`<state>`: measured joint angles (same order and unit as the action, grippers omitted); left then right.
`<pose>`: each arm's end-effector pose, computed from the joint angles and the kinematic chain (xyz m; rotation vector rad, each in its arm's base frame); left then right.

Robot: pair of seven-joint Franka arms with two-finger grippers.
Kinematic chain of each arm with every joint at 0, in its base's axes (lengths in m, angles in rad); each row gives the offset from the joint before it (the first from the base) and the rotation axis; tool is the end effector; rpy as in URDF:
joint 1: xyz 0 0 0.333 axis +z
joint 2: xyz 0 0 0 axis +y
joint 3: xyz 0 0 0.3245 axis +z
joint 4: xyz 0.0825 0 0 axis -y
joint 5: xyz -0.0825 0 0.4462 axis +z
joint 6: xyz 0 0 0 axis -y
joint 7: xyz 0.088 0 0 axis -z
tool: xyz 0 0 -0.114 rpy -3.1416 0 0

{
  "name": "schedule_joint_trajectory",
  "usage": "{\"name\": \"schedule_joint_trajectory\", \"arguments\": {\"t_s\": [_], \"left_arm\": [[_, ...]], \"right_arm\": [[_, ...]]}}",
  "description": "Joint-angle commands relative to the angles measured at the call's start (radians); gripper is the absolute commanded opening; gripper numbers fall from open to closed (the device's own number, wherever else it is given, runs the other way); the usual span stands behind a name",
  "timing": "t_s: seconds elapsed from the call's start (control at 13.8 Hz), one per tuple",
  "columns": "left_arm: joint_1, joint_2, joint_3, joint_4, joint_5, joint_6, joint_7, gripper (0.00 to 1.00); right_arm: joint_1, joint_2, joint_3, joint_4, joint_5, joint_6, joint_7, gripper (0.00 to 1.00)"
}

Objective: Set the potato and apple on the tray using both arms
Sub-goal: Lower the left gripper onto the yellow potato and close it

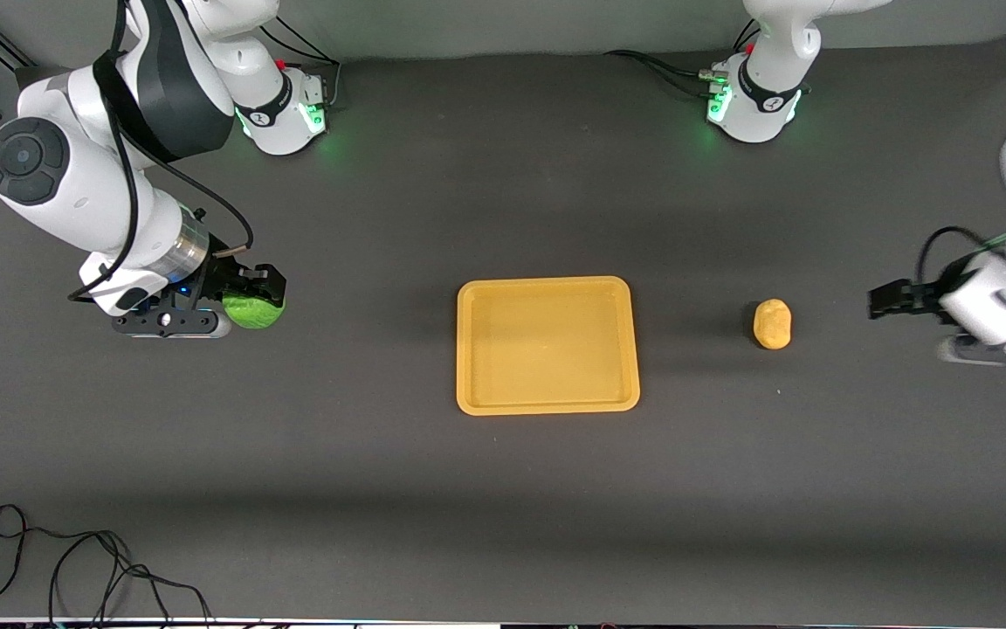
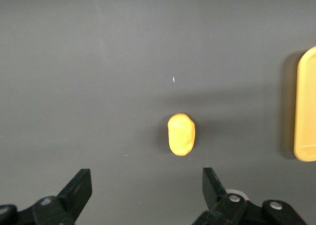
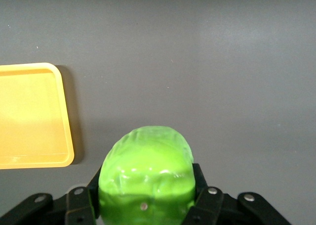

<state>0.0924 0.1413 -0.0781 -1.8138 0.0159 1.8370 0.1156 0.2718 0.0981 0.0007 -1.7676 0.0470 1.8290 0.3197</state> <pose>0.6458 0.0122 0.4285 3.1281 -0.1664 -0.1845 0.6235 0.1785 0.4801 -3.1067 0.0933 0.0751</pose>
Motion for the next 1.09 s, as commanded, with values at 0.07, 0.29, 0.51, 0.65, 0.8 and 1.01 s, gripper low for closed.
{"name": "schedule_joint_trajectory", "arguments": {"t_s": [0.07,0.29,0.51,0.65,0.8,1.01], "left_arm": [[0.012,-0.046,-0.006,-0.206,0.0,0.096,0.068,0.99],[0.001,0.021,-0.008,-0.355,-0.004,0.313,0.072,0.95],[-0.008,0.168,-0.009,-0.37,-0.005,0.416,0.073,0.88],[0.0,0.222,-0.009,-0.364,-0.033,0.453,0.076,0.89],[-0.008,0.224,-0.009,-0.34,-0.127,0.437,0.12,0.95],[-0.016,0.222,-0.011,-0.331,-0.169,0.43,0.136,0.97]], "right_arm": [[0.004,-0.008,-0.004,-0.004,0.008,0.015,0.016,0.31],[0.003,-0.006,-0.004,-0.003,0.008,0.015,0.016,0.31],[0.003,-0.005,-0.004,-0.001,0.008,0.015,0.016,0.31],[0.003,-0.005,-0.004,-0.001,0.007,0.015,0.016,0.31],[0.003,-0.005,-0.004,-0.001,0.007,0.015,0.016,0.31],[0.003,-0.003,-0.004,-0.001,0.008,0.015,0.016,0.31]]}}
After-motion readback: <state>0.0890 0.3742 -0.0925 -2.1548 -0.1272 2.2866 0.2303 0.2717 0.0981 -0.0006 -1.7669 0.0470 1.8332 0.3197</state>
